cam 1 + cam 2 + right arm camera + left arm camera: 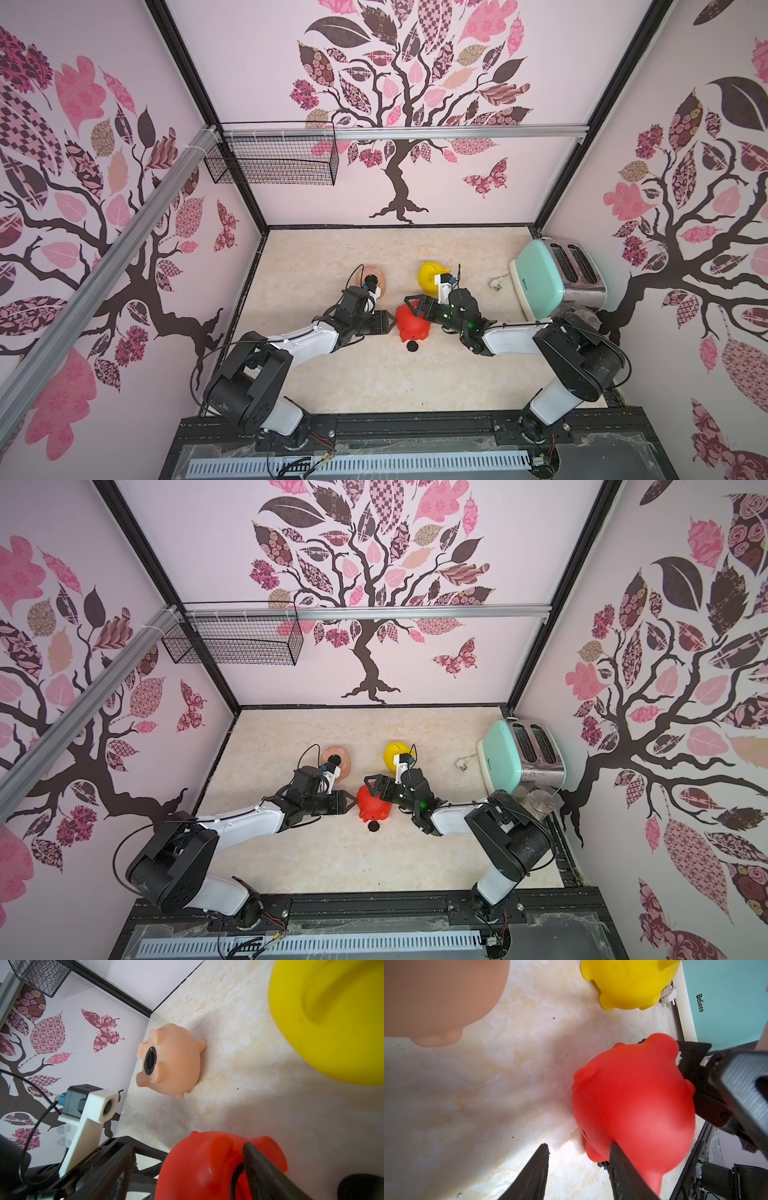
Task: Close piggy banks
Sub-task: Turn over the piggy bank at the center of the board.
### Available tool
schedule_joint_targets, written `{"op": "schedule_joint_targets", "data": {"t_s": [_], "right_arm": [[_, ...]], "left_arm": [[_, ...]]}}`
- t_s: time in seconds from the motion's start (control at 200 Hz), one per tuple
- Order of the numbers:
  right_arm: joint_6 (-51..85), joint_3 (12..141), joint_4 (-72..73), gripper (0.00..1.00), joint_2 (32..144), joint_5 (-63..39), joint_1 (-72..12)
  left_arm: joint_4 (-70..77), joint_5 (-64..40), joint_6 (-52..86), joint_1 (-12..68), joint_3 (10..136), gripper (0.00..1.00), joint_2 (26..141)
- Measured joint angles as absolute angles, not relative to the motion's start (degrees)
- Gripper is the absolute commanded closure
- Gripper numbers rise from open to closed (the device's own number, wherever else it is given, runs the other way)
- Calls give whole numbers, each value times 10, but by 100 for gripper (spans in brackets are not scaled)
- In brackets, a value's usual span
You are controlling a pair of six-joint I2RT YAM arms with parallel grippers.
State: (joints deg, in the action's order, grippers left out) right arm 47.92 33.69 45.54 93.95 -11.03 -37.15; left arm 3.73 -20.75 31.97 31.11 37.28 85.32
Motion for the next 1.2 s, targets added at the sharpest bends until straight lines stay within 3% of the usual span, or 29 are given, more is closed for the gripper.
{"op": "schedule_joint_targets", "data": {"t_s": [1.2], "right_arm": [[506, 398, 400, 18, 945, -101, -389]], "left_arm": [[9, -192, 320, 311, 373, 50, 873]]}}
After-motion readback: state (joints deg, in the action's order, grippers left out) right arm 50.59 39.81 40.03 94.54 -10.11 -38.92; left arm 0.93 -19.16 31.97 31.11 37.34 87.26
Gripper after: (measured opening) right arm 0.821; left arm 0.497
